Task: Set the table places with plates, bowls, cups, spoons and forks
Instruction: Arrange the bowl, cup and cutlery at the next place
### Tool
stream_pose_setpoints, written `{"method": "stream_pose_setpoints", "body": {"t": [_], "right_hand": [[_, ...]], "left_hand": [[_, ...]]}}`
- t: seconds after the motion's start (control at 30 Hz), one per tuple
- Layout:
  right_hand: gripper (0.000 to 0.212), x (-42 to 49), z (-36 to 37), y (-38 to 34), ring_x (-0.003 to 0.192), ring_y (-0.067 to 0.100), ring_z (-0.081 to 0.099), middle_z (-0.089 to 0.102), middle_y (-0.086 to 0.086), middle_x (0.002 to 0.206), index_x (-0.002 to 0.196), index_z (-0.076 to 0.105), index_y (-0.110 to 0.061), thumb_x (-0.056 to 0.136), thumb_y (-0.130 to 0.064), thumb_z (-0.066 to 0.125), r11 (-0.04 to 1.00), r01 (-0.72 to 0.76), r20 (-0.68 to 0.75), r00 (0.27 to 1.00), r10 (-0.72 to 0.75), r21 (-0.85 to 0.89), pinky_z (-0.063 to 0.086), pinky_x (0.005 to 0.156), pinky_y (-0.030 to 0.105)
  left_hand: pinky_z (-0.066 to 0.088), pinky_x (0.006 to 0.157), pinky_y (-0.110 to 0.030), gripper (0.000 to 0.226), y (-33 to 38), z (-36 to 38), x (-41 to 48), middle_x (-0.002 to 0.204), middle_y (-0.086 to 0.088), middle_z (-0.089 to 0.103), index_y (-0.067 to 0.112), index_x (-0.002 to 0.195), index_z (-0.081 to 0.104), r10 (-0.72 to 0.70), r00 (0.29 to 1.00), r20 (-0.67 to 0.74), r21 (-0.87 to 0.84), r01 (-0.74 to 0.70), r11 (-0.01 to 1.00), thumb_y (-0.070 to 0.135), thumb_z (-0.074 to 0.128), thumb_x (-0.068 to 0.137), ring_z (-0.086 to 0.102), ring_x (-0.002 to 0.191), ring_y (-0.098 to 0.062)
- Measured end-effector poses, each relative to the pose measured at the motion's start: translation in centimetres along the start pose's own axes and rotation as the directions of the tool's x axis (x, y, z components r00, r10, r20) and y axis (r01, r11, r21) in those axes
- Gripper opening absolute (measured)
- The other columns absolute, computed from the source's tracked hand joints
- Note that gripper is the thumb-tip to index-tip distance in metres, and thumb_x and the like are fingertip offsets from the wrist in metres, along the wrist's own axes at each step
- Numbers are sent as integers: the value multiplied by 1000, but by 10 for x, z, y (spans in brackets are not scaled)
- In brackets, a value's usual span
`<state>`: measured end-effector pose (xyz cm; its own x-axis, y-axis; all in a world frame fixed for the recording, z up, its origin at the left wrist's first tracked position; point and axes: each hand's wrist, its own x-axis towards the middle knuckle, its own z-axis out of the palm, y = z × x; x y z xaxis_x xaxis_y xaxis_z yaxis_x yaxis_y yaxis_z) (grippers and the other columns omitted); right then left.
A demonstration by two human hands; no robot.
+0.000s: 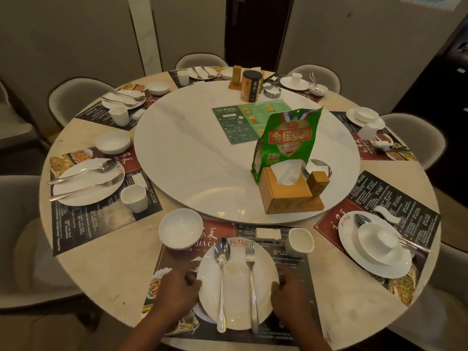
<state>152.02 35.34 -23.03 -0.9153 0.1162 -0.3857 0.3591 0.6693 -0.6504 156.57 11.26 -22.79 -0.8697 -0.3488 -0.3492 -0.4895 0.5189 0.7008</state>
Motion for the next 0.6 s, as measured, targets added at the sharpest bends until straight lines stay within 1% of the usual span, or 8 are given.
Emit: {"method": "stream_pose_setpoints", "body": {"t": [0.03, 0.13, 0.2, 0.3, 0.37, 0.5, 0.6], "right_hand": [[41, 1, 2, 0, 110, 23, 60, 64, 2, 121, 132, 54, -26, 93, -11, 57, 1000, 4, 0, 1000, -4, 2, 49, 95, 37], [44, 0, 1, 0, 111, 22, 60, 64, 0, 122, 133, 53, -29, 93, -11, 57, 1000, -4, -8, 1000, 4, 2, 49, 96, 38], [43, 0, 0, 2, 110, 22, 60, 64, 0, 122, 132, 53, -30, 93, -11, 58, 1000, -10, -10, 1000, 10, -2, 49, 96, 40], [40, -1, -3, 5, 111, 22, 61, 65, 1, 122, 131, 54, -28, 95, -12, 57, 1000, -2, -21, 1000, 1, -15, 49, 97, 40], [41, -1, -6, 6, 112, 21, 60, 64, 0, 122, 133, 53, -27, 95, -13, 57, 999, 10, -26, 1000, -11, -34, 49, 96, 37], [43, -2, -9, 6, 114, 20, 59, 63, -1, 124, 135, 51, -28, 95, -13, 58, 999, 28, -24, 999, -29, -46, 48, 98, 37], [40, -2, -7, 8, 112, 21, 60, 64, 0, 123, 133, 54, -25, 96, -14, 57, 999, 25, -17, 1000, -25, -40, 48, 98, 38]], "left_hand": [[56, 79, -35, 19, 1, -1, 0, 77, 5, 69, 26, 99, 67, -2, 1000, 0, 4, 2, 1000, 17, 70, 83, 64, 75, -9], [54, 76, -31, 31, -1, 0, 1, 76, 6, 69, 31, 110, 66, 29, 1000, 9, 2, -29, 1000, 16, 69, 83, 63, 75, -9], [54, 75, -30, 33, -1, 2, 1, 75, 8, 69, 30, 112, 68, 36, 999, 3, 5, -36, 999, 15, 69, 82, 63, 74, -8], [49, 70, -20, 39, 1, 6, 1, 75, 11, 70, 31, 119, 67, 61, 998, 6, 0, -61, 998, 15, 69, 83, 62, 74, -4], [45, 68, -16, 39, 2, 8, 1, 77, 13, 68, 30, 120, 66, 52, 999, -1, -7, -52, 999, 15, 69, 84, 61, 74, -2], [41, 67, -12, 43, 3, 9, -1, 77, 13, 68, 30, 124, 64, 57, 998, -10, -20, -57, 998, 12, 67, 86, 60, 74, -2], [43, 67, -13, 38, 2, 9, -1, 76, 12, 67, 29, 119, 67, 57, 998, -14, 4, -57, 998, 13, 67, 85, 60, 73, -2]]}}
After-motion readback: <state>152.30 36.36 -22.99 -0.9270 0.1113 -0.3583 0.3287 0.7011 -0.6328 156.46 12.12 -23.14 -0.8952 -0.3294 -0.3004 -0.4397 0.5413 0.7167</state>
